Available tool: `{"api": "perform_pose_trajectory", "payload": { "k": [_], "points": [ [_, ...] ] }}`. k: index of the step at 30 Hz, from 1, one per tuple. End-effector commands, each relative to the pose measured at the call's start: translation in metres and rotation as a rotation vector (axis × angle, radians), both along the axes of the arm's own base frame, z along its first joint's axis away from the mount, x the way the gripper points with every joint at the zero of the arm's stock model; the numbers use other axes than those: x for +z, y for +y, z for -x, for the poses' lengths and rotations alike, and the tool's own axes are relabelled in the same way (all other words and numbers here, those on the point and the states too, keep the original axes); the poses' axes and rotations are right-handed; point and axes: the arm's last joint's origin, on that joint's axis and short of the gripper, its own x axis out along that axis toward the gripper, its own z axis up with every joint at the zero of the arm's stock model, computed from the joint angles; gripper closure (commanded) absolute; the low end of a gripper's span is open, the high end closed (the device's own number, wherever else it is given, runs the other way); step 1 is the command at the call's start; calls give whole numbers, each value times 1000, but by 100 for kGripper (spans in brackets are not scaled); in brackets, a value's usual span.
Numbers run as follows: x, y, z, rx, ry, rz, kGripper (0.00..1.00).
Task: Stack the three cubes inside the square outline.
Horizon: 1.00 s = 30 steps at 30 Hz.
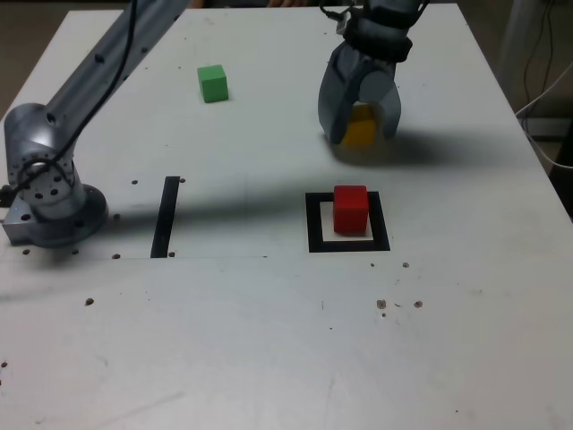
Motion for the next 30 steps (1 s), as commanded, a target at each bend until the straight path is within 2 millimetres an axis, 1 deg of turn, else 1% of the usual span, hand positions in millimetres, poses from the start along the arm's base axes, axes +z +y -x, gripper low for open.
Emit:
{"api": "perform_pose_trajectory", "payload": {
  "k": [1, 9, 13, 21, 30],
  "points": [
    [-2, -1, -1, -2, 12, 3, 64],
    [-2, -2, -1, -4, 12, 2, 64],
    [3, -4, 0, -9, 4, -3, 64],
    [32, -18, 8, -36, -35, -20, 64],
    [57, -42, 23, -78, -49, -19, 64]
  ]
}}
